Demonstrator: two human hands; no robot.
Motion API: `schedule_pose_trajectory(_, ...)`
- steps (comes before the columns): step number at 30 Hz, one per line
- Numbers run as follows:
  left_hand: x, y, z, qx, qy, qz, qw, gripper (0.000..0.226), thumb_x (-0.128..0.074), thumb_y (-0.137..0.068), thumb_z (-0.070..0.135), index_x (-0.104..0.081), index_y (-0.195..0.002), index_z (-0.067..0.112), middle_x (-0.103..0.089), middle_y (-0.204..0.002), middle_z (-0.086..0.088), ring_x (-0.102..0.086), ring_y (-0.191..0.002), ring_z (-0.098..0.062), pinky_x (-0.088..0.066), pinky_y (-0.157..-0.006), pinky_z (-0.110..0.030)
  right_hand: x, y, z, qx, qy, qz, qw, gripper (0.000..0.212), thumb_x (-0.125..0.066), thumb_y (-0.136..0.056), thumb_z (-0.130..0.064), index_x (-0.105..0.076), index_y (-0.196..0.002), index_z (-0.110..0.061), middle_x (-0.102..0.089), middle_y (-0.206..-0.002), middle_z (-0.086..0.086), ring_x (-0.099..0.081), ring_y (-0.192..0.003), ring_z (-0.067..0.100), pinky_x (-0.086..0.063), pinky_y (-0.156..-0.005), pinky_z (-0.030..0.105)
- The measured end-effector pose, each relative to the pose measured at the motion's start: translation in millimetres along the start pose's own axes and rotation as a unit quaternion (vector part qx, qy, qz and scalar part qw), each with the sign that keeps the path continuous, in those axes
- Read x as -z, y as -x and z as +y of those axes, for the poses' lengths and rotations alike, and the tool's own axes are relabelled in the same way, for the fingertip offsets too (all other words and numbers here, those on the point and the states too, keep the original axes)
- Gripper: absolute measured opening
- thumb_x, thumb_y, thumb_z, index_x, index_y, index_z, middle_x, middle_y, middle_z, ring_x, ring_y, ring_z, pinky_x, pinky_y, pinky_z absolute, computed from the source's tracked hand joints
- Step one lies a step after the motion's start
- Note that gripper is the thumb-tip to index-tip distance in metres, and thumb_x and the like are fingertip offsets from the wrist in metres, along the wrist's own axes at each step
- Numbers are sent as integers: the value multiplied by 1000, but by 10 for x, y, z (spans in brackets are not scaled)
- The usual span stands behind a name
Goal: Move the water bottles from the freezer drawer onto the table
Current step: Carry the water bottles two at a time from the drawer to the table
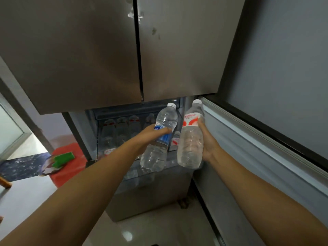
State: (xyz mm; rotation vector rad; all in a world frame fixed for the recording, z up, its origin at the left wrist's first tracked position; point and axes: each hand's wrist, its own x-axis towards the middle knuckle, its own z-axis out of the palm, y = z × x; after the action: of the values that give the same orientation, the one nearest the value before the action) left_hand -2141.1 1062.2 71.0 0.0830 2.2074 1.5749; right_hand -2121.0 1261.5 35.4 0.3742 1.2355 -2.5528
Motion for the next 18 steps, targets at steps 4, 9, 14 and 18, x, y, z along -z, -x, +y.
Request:
schedule_pose_trajectory(4, -324, 184, -26, 8, 8, -12, 1000, 36, -68, -83, 39, -56, -110, 19, -65, -100, -5, -64, -90, -20, -52, -73, -31, 166, 394, 194, 11, -16, 31, 999, 69, -67, -74, -52, -56, -124, -5, -68, -92, 13, -69, -76, 24, -60, -71, 36)
schedule_pose_trajectory(9, -708, 254, -140, -8, -10, -57, 998, 40, -67, -86, 31, -50, -119, 17, -62, -98, -2, -62, -89, -18, -49, -76, -31, 546, 898, 242, 101, 159, 225, 956, 61, -73, -75, -46, -63, -118, -4, -71, -92, 15, -69, -78, 29, -56, -81, 43)
schedule_pose_trajectory(14, -1134, 246, -296, -55, -66, -126, 988, 46, -71, -82, 24, -48, -120, 15, -61, -113, -5, -60, -100, -21, -48, -76, -27, 819, 1432, 443, 178, 277, 350, 877, 47, -69, -84, -43, -57, -124, -20, -70, -107, 6, -69, -89, 20, -56, -70, 31)
schedule_pose_trajectory(18, -1466, 368, -468, -74, -82, -172, 979, 57, -72, -82, 18, -38, -127, 14, -53, -108, 2, -54, -85, -7, -41, -65, -17, 1030, 1781, 860, 168, 284, 463, 822, 56, -74, -78, -45, -53, -123, -21, -66, -107, -2, -66, -93, 16, -54, -82, 34)
